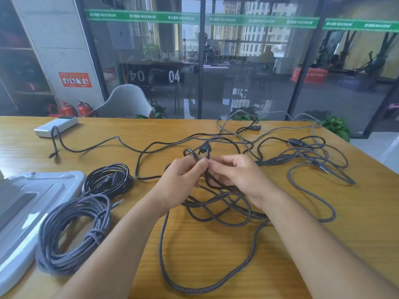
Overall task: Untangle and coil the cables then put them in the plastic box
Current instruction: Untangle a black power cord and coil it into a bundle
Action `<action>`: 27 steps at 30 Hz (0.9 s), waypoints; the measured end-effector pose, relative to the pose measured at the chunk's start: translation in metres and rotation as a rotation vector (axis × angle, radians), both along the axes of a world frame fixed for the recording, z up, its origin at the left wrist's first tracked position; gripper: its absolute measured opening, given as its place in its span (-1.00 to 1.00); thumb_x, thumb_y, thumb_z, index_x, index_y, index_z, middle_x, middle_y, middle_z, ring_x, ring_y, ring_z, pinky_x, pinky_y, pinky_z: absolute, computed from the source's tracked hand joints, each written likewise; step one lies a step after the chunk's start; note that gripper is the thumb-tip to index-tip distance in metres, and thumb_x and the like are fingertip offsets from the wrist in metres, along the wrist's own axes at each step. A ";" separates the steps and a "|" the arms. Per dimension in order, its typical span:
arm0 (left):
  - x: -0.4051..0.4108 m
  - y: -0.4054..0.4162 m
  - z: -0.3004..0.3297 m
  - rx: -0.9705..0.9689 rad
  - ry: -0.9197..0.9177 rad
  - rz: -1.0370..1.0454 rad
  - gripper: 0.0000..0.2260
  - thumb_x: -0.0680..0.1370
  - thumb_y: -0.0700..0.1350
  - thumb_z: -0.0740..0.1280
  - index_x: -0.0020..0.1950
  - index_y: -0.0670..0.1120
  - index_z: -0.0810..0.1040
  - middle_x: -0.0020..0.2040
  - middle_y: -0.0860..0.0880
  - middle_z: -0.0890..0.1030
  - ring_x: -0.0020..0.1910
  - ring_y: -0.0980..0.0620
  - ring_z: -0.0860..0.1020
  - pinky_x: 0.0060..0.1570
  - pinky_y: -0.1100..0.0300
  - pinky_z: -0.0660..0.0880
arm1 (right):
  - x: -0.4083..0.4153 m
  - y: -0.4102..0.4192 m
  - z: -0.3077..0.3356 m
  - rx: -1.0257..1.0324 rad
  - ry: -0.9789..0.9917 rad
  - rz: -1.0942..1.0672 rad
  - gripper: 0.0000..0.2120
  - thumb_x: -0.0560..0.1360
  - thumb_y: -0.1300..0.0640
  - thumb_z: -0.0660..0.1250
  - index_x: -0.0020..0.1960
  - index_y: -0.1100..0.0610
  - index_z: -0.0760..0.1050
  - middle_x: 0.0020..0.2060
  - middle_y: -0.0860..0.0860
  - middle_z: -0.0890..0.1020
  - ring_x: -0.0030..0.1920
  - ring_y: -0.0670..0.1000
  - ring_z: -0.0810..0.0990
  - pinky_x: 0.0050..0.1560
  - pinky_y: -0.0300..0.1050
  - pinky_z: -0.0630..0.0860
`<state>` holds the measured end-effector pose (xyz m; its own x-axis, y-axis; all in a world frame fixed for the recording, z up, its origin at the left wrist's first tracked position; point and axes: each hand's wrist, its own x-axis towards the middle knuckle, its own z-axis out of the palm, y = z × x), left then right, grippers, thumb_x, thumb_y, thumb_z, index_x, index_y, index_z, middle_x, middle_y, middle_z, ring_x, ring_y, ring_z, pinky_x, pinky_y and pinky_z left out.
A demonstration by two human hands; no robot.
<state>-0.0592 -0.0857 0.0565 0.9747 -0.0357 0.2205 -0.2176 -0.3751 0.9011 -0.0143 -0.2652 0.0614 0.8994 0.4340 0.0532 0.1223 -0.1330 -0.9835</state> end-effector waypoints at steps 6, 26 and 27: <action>0.007 0.011 -0.009 0.164 -0.032 0.037 -0.76 0.74 0.01 0.20 0.29 0.11 0.63 -0.27 0.09 0.55 -0.27 0.05 0.51 -0.21 0.19 0.48 | 0.012 -0.004 0.002 0.173 -0.118 -0.239 -0.69 0.66 0.15 0.35 0.40 0.06 0.58 -0.05 -0.08 0.76 -0.05 -0.16 0.66 0.10 -0.19 0.55; -0.005 -0.001 0.009 0.222 -0.380 0.020 -0.84 0.62 0.01 0.43 0.20 0.07 0.66 -0.09 0.25 0.66 -0.04 0.19 0.60 -0.02 0.35 0.47 | -0.009 0.007 0.012 0.567 -0.131 0.162 -0.85 0.63 0.25 0.27 0.16 0.21 0.55 0.00 0.13 0.68 0.07 0.11 0.63 0.17 -0.02 0.58; -0.004 0.000 0.007 0.202 -0.363 0.000 -0.91 0.64 -0.05 0.41 0.13 0.06 0.66 -0.14 0.27 0.65 -0.10 0.22 0.60 -0.07 0.40 0.44 | -0.011 0.012 0.010 0.497 -0.179 0.126 -0.86 0.63 0.26 0.30 0.16 0.23 0.57 0.02 0.15 0.69 0.10 0.15 0.65 0.20 -0.01 0.58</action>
